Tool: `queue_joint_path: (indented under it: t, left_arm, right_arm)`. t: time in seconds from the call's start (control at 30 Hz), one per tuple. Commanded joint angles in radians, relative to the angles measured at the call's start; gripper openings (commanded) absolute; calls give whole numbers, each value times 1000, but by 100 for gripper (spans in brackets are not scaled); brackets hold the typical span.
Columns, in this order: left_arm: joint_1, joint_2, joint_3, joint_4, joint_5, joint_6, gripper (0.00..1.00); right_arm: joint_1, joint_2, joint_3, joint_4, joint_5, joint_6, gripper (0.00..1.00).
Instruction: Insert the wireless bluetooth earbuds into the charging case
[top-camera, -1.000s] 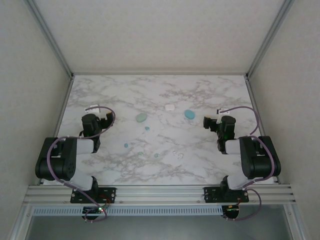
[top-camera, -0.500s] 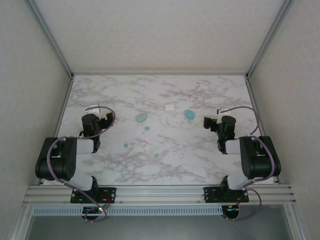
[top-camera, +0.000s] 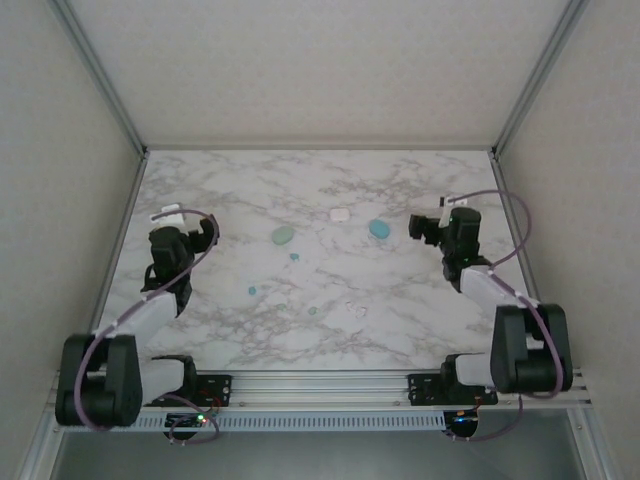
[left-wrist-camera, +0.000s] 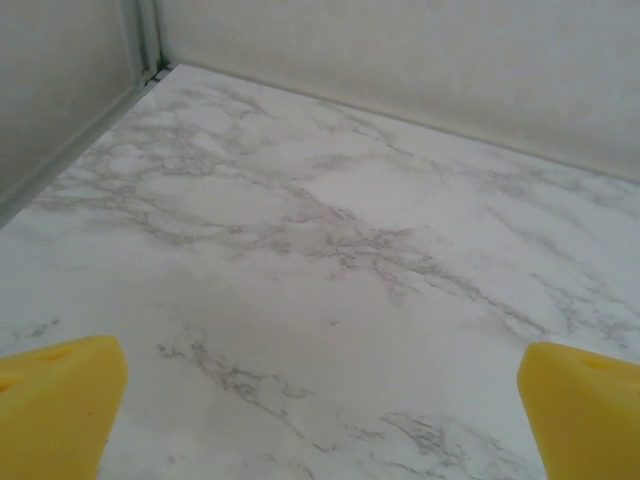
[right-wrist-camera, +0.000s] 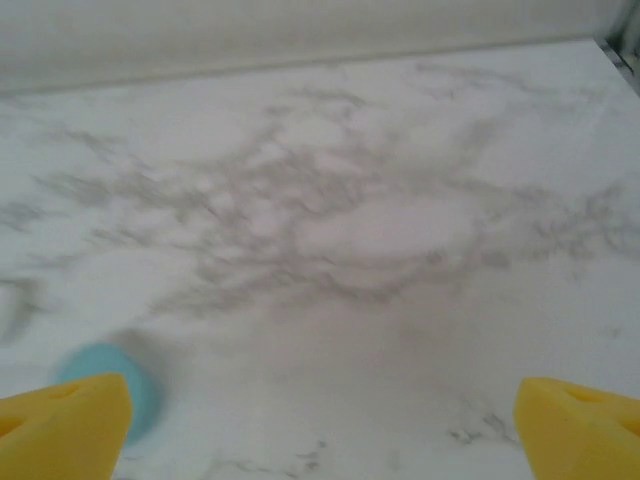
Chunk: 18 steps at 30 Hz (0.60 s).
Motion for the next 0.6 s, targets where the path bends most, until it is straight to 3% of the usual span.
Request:
queue_joint_path:
  t: [0.0,0.1,0.23,0.33,0.57]
  left_arm:
    - [10,-98,115,-270,-25,-177,100]
    - [12,-119,180,-453,-28,-349,100]
    - [11,-88,167,-469,212,-407,100]
    - [7,-80,133,-440,319,-463,100]
    - [-16,-143,116,-508,414,-455,100]
  right_arm:
    - [1,-88,93,-326,-239,58,99]
    - [1,-78,155,-431,-425,86,97]
    - [29,27,249,-534,-594,142,86]
    - [96,121,335,-622,-561,101,80]
    - [238,439,665,-797,-351,-34,71]
